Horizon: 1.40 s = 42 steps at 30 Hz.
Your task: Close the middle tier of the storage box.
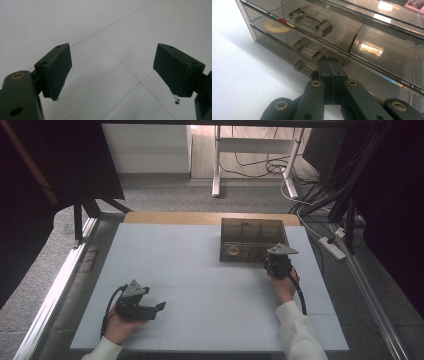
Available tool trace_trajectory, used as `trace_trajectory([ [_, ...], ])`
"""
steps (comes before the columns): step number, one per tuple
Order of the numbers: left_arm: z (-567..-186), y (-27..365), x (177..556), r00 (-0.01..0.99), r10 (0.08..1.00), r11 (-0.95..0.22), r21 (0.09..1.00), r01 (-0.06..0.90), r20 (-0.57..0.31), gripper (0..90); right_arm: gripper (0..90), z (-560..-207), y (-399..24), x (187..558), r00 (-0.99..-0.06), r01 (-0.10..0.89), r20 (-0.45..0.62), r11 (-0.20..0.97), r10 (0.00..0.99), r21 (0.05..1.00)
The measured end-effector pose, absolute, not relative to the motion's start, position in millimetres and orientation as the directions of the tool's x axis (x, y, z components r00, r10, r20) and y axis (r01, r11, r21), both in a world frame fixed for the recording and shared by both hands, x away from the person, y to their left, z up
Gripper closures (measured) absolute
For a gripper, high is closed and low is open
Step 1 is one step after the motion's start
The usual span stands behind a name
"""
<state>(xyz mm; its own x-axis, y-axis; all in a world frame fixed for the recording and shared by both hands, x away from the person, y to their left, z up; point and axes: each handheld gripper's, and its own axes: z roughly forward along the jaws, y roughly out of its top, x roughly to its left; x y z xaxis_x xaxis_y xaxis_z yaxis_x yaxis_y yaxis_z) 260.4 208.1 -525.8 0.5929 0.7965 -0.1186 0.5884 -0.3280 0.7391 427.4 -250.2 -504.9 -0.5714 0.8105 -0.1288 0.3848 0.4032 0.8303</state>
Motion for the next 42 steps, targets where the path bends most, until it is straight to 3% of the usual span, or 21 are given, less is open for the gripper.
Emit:
trace_trajectory([
  [12, -525.7, 211.2, 261.2, 0.589, 0.799, -0.324, 0.741, 0.589, -0.119, 15.6, 88.6, -500.1, -256.7, 411.0, -0.600, 0.416, -0.110, 0.427, 0.792, 0.803],
  [21, -525.2, 210.0, 262.6, 0.593, 0.797, -0.326, 0.741, 0.586, -0.118, 15.6, 47.2, -492.8, -260.4, 391.3, -0.650, 0.416, -0.071, 0.433, 0.756, 0.800],
  [25, -525.5, 209.8, 263.8, 0.594, 0.796, -0.326, 0.742, 0.586, -0.120, 15.6, 36.6, -493.8, -263.2, 381.6, -0.665, 0.421, -0.058, 0.438, 0.745, 0.794],
  [30, -525.1, 209.5, 265.1, 0.596, 0.794, -0.328, 0.741, 0.585, -0.119, 15.6, 27.4, -497.2, -271.9, 369.6, -0.666, 0.447, -0.046, 0.447, 0.745, 0.775],
  [42, -525.5, 211.0, 267.5, 0.599, 0.791, -0.323, 0.745, 0.584, -0.126, 15.5, 26.0, -500.2, -290.2, 330.2, -0.696, 0.422, -0.035, 0.448, 0.717, 0.789],
])
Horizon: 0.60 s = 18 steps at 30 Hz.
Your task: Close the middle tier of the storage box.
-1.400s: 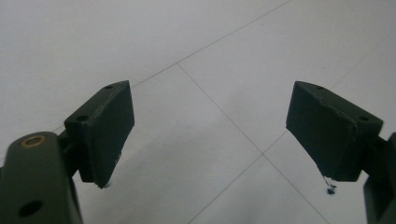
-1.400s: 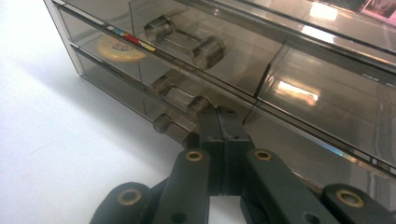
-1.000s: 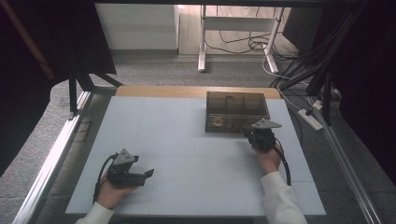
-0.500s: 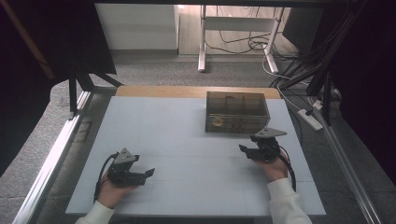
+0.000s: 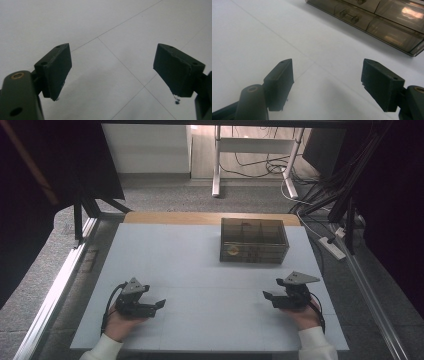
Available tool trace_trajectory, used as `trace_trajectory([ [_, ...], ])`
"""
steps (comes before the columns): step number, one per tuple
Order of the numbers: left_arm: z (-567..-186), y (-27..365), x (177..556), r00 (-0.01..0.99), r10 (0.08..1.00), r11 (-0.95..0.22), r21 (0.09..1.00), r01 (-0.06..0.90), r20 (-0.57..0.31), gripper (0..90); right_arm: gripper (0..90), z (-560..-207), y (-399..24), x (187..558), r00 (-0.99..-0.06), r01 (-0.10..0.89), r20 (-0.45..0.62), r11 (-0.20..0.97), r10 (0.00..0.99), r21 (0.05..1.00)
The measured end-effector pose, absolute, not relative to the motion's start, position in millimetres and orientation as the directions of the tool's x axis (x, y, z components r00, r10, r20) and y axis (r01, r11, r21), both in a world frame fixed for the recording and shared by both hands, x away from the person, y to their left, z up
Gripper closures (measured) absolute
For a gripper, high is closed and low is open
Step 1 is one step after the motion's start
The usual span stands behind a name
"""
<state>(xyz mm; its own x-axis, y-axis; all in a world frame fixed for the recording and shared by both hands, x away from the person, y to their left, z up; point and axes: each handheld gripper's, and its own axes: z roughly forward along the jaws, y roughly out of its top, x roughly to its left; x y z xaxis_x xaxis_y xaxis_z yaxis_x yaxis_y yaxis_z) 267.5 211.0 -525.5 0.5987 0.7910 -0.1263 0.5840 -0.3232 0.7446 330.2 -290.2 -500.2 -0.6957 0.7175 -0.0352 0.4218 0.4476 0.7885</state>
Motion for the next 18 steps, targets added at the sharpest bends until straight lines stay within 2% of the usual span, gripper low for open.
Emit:
trace_trajectory([
  [18, -523.9, 210.6, 266.7, 0.604, 0.788, -0.325, 0.750, 0.576, -0.123, 15.4, 26.3, -498.1, -299.5, 314.9, -0.727, 0.378, -0.029, 0.435, 0.686, 0.817],
])
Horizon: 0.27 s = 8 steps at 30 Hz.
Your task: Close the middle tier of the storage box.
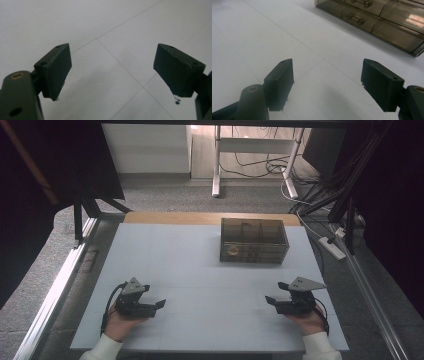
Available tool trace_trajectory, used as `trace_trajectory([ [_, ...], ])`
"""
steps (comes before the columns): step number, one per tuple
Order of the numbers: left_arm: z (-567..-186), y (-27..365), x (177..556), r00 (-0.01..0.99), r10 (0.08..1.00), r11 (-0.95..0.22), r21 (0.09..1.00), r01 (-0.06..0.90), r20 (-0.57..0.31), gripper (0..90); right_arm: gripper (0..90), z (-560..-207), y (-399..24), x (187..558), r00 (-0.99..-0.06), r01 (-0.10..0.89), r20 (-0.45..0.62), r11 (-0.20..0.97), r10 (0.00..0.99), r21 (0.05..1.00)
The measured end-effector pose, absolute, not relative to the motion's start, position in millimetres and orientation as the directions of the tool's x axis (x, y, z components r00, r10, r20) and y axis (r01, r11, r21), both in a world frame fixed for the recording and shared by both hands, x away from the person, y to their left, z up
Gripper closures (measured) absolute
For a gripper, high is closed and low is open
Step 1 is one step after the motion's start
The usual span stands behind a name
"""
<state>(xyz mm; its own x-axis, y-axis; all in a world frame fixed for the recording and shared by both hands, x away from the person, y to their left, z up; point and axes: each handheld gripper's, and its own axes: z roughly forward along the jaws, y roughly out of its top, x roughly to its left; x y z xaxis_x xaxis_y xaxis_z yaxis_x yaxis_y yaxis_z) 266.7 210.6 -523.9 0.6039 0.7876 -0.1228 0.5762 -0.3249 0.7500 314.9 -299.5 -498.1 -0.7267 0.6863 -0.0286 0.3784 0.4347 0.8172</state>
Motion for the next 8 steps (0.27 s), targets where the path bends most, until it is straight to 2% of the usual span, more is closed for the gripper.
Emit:
trace_trajectory([
  [8, -523.4, 210.8, 266.5, 0.610, 0.782, -0.318, 0.756, 0.572, -0.132, 14.8, 26.2, -498.3, -298.5, 314.7, -0.728, 0.375, -0.035, 0.441, 0.684, 0.815],
])
